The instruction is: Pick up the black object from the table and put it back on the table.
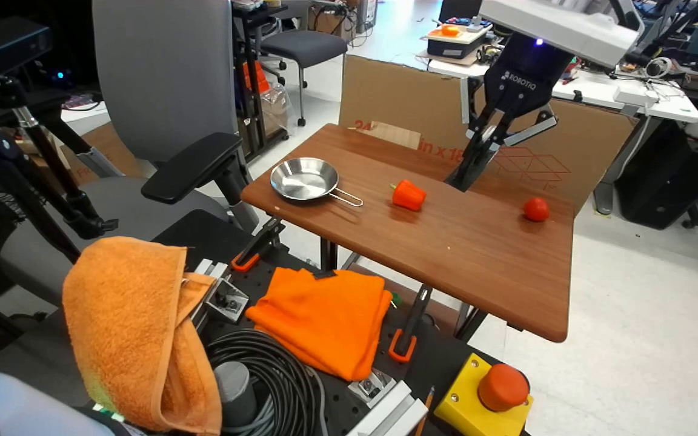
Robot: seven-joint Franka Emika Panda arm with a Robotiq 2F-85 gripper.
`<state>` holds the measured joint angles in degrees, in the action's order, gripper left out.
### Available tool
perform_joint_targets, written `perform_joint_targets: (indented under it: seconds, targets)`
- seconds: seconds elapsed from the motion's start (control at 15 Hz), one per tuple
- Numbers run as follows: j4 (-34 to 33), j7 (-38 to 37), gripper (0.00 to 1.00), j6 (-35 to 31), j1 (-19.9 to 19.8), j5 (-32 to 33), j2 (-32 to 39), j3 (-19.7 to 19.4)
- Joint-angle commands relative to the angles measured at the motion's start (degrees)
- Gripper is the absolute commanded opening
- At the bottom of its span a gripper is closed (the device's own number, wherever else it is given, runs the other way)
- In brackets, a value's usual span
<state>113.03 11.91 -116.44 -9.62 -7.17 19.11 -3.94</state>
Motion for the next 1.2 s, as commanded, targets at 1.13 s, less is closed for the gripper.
perform_joint_targets:
  seconds: [1.13]
  targets:
    - [-2.32,-7.28,0.04,-0.85,-0.39,9.29,0.10,-3.98]
